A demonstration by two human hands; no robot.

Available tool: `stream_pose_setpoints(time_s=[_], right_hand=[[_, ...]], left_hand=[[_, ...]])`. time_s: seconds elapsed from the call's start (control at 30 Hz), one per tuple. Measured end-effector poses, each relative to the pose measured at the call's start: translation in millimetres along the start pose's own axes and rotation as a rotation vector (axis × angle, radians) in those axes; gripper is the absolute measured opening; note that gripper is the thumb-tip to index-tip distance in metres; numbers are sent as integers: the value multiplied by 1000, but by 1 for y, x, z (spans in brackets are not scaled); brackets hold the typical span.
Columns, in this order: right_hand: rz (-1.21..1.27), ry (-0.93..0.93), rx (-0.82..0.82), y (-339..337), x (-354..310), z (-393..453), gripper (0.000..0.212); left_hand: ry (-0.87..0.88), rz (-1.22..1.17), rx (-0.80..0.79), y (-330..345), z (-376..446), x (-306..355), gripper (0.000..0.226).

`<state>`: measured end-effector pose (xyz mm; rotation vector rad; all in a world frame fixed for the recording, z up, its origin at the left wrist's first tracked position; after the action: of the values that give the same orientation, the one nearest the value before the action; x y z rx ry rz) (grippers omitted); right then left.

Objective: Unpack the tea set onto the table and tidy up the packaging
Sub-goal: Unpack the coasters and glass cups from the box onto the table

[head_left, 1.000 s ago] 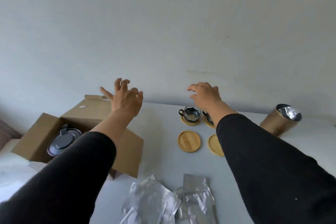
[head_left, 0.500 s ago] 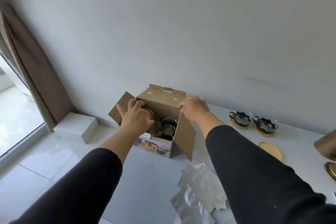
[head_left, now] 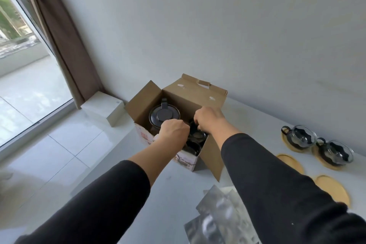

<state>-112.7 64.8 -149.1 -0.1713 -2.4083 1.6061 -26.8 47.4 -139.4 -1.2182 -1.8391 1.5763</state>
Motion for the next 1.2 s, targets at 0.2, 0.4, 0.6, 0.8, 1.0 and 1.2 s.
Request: stream_pose_setpoints(time_s=[0.2,0.4,0.6,0.8,1.0,1.2], right_hand=[[47,-44,-165,9,-4,7,25],[74,-68,-234,21,-9,11,20],[110,-69,-253,24,-9,13,19],[117,-84,-254,28,-9,16,15],[143,-113,-218,23,-11,14,15],[162,-142,-122,12,-11,8,12]], left_hand=[[-74,-55,-123,8,6,7,18],[-155,-157,-183,18,14,4,20],[-238,-198,-152,19,15,-2,21],[-246,-206,-193,26,16,1,21],[-286,-280,-198,27,16,-2,20],[-327,-390,-194,26,14,-8,20]])
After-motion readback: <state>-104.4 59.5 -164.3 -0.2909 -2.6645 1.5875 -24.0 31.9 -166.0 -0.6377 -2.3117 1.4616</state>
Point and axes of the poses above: each hand's wrist, its own z-axis towards the middle knuckle, its own y-axis out of the palm, x = y × z, the point moved 8 cm from there along z, towards the middle knuckle, and after that the axes turned 13 degrees about -y, right-handed, at the moved point
